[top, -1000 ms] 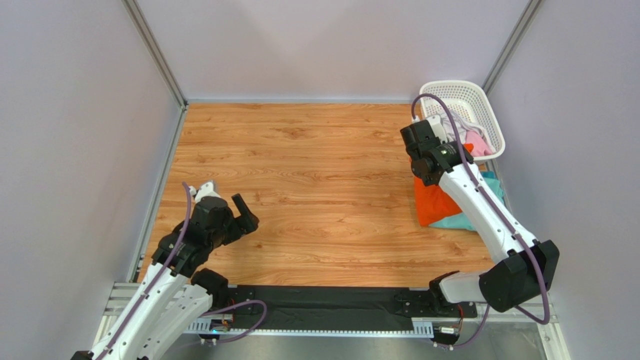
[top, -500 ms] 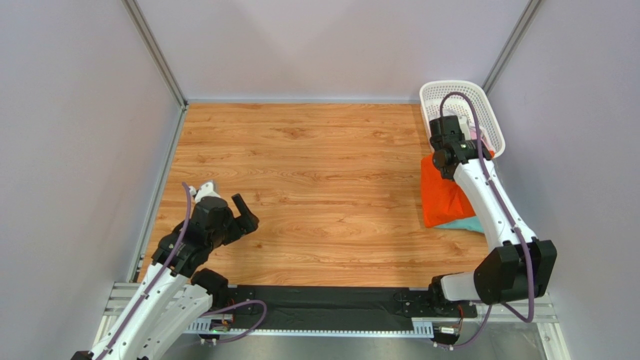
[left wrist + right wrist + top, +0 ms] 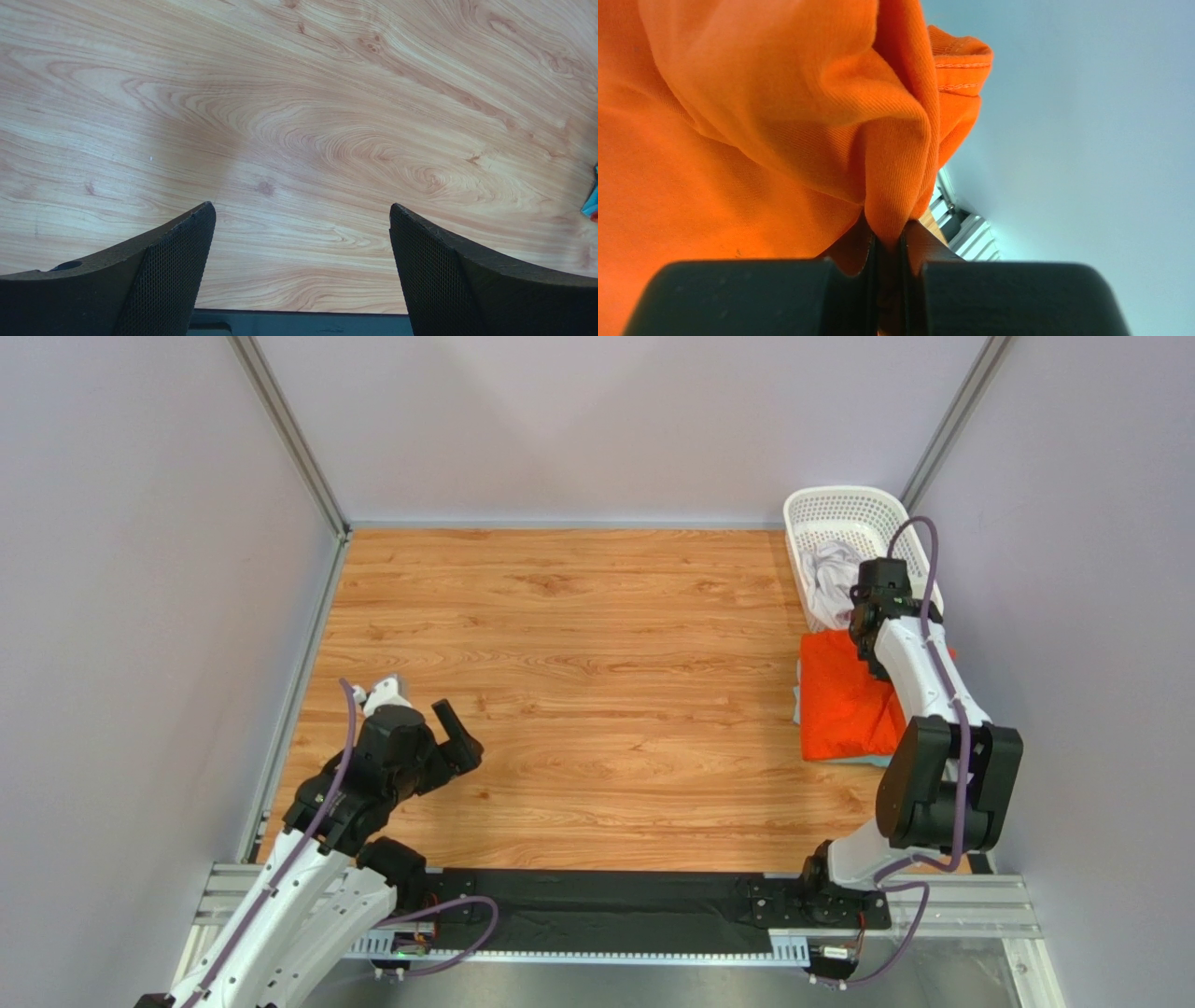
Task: Fold and stack the t-shirts
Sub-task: Neatly place the folded tshirt to the corner, then reset both grippers
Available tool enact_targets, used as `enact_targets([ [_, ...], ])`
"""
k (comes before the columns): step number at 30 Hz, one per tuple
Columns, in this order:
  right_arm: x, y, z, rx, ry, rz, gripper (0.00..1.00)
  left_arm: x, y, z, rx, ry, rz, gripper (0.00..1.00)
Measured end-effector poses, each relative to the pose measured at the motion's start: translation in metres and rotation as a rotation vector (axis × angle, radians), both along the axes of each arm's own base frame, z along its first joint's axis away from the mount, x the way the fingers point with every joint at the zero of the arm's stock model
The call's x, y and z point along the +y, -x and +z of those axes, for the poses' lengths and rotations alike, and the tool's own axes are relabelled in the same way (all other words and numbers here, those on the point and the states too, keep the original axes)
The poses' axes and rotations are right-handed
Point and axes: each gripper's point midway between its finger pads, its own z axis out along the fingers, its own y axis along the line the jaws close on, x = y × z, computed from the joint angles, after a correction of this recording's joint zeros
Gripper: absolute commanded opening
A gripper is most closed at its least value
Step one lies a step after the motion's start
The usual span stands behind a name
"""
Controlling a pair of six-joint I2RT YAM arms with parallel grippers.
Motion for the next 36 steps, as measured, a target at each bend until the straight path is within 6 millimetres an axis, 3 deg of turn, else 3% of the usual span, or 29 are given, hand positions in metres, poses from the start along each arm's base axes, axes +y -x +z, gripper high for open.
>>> enact_targets([
  [3, -0.007, -0.001, -0.012, -0.013, -0.03, -0.051, 0.27, 0.0, 0.0, 0.0, -0.001, 0.0, 0.0, 1.0],
  [4, -0.008, -0.002, -0.017, -0.018, -0.044, -0.069, 0.56, 0.0, 0.0, 0.0, -0.001, 0.001, 0.0, 1.0],
  [6, -0.011, -0.003, -0.025, -0.026, -0.063, -0.1, 0.76, 0.0, 0.0, 0.0, -0.003, 0.001, 0.0, 1.0],
  [14, -0.025, 0.007, -0.039, -0.04, -0.097, -0.236, 0.89, 0.0, 0.0, 0.001, -0.006, 0.003, 0.0, 1.0],
  [16, -0.027, 0.008, -0.037, -0.055, -0.101, -0.258, 0.93, 0.0, 0.0, 0.001, -0.006, 0.003, 0.0, 1.0],
  [17, -0.027, 0.008, -0.035, -0.064, -0.106, -0.264, 1.0, 0.0, 0.0, 0.001, -0.006, 0.003, 0.0, 1.0],
  [22, -0.015, 0.004, -0.014, -0.176, -0.172, -0.254, 1.0, 0.0, 0.0, 0.001, -0.006, 0.002, 0.001, 1.0],
  [25, -0.001, -0.002, 0.014, -0.306, -0.245, -0.211, 1.0, 0.0, 0.0, 0.001, -0.007, 0.001, 0.002, 1.0],
  [30, 0.042, -0.006, 0.064, -0.558, -0.425, -0.051, 1.0, 0.002, -0.001, 0.0, -0.003, -0.008, 0.009, 1.0],
  [33, 0.074, 0.003, 0.068, -0.633, -0.546, 0.058, 1.0, 0.003, 0.0, -0.004, 0.021, -0.025, 0.013, 1.0],
  [36, 0.103, 0.018, 0.049, -0.648, -0.666, 0.127, 1.0, 0.005, 0.0, -0.005, 0.044, -0.04, 0.016, 1.0],
])
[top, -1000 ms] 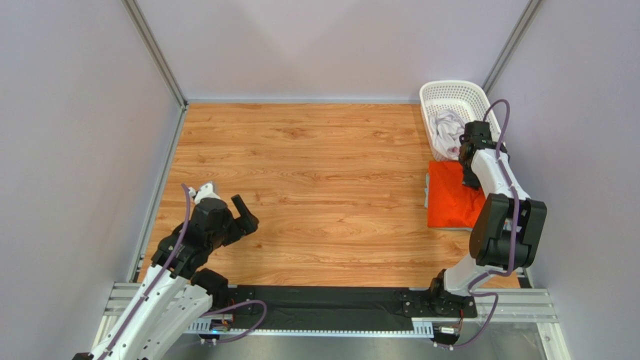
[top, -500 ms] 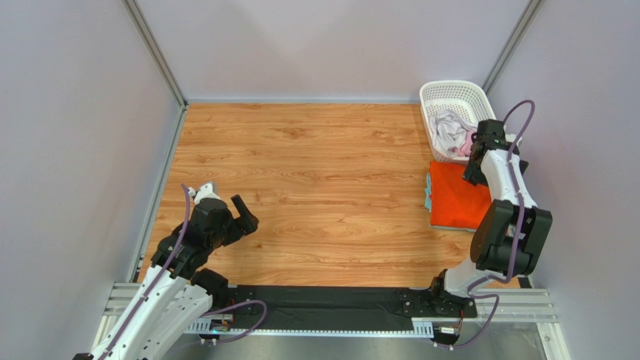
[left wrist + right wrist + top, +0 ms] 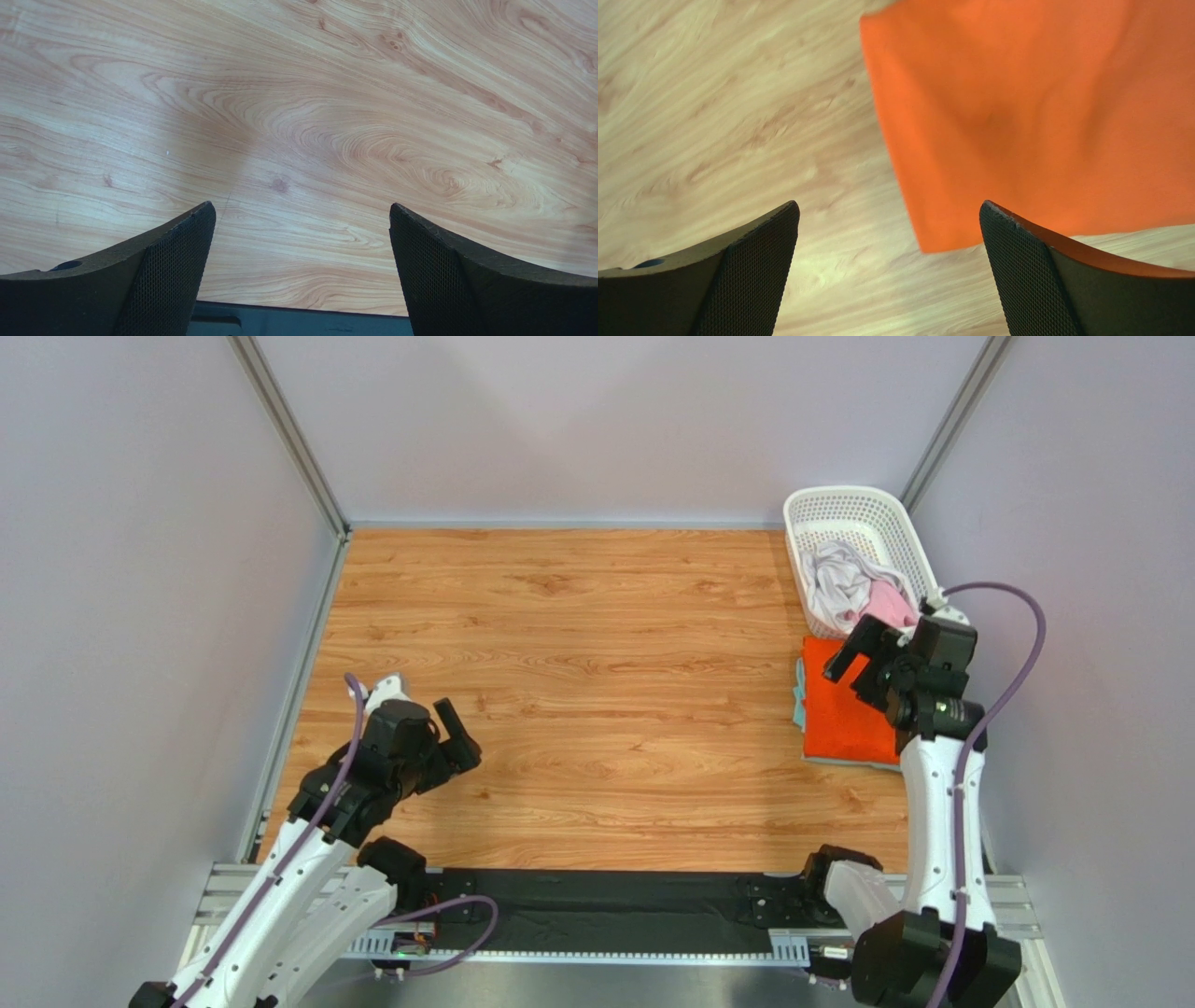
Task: Fold and stack the t-shirts
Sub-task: Reset both grippers
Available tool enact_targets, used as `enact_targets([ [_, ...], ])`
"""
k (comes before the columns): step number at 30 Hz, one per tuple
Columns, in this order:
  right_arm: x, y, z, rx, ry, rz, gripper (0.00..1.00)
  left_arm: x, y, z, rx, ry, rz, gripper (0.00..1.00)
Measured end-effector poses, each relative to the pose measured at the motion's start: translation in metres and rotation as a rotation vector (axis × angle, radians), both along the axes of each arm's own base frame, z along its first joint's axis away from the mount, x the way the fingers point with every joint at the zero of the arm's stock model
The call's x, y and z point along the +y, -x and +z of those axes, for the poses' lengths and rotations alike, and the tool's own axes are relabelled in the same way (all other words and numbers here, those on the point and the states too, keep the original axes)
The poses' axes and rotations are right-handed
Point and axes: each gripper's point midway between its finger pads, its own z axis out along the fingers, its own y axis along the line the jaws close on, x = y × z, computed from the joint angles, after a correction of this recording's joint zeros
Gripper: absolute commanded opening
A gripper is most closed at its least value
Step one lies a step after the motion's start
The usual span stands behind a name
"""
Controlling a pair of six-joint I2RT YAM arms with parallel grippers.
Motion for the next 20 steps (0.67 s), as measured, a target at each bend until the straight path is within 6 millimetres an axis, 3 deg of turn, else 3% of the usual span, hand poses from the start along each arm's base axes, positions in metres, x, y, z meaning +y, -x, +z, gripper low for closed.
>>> enact_targets([
  [4, 0.034, 0.02, -0.032, -0.012, -0.129, 0.091, 1.0, 0.002, 0.0, 0.006, -0.002, -0.008, 0.008, 1.0],
  [7, 0.056, 0.031, -0.041, -0.051, -0.2, 0.164, 1.0, 0.004, 0.0, 0.023, -0.037, 0.0, 0.014, 1.0],
  [12, 0.073, 0.041, -0.036, -0.14, -0.225, 0.234, 1.0, 0.013, 0.002, 0.051, -0.136, 0.021, 0.051, 1.0],
  [20, 0.079, 0.046, -0.026, -0.22, -0.214, 0.266, 1.0, 0.03, 0.015, 0.065, -0.232, 0.044, 0.111, 1.0],
])
